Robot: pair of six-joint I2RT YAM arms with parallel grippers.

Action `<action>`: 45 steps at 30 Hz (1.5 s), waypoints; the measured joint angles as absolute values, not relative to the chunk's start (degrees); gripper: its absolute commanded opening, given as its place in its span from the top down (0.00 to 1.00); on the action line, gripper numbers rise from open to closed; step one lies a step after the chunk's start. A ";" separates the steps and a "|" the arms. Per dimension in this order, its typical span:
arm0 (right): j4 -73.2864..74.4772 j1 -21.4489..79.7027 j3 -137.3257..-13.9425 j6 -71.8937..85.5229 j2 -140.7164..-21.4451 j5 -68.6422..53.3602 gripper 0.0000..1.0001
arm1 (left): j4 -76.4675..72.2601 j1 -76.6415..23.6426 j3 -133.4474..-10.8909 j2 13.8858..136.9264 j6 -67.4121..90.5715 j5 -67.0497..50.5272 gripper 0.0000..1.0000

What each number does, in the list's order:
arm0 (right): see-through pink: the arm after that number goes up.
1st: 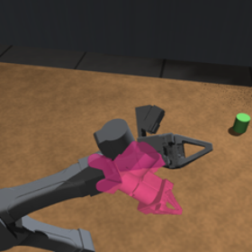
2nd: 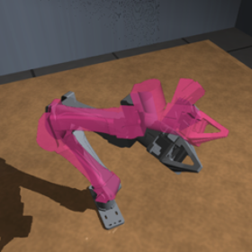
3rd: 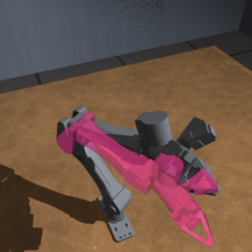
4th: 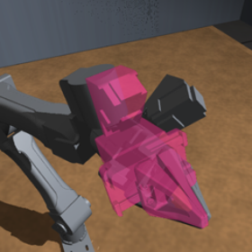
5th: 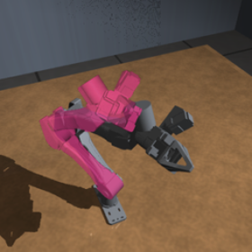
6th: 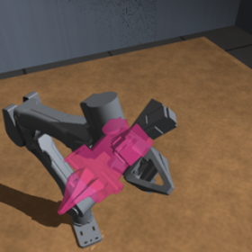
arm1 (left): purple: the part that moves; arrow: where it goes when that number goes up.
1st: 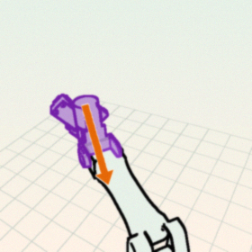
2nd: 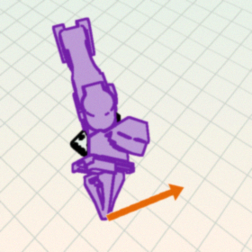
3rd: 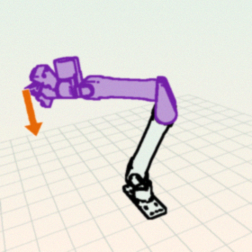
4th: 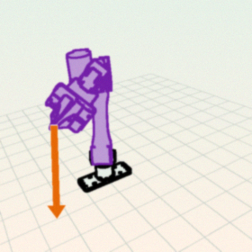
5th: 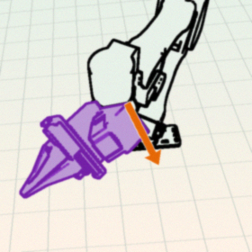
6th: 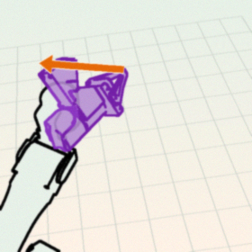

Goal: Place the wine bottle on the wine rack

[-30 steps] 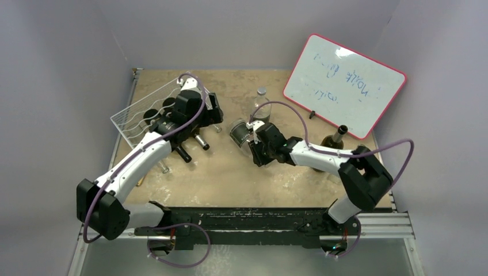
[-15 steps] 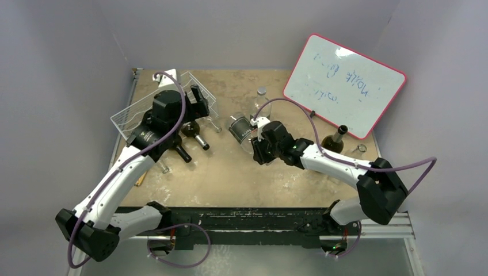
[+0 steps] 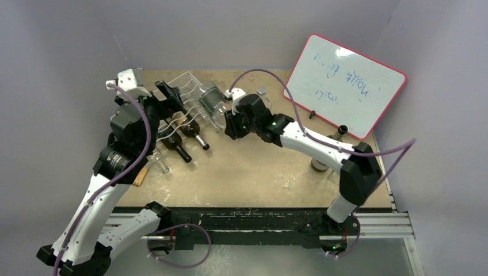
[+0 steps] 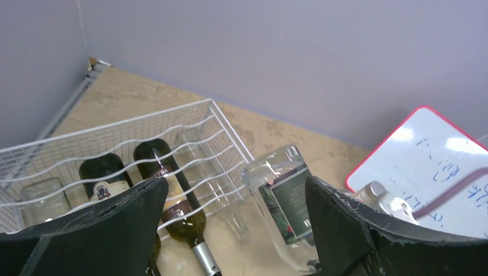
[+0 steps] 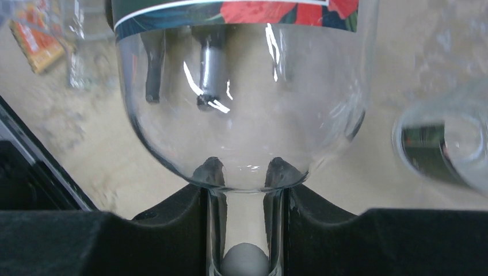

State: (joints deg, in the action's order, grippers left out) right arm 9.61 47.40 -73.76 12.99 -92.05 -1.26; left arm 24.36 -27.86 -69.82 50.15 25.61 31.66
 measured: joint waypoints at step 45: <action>20.60 47.83 -132.42 8.38 -138.45 6.81 0.41 | 28.23 -27.86 -72.64 47.86 23.16 31.31 0.11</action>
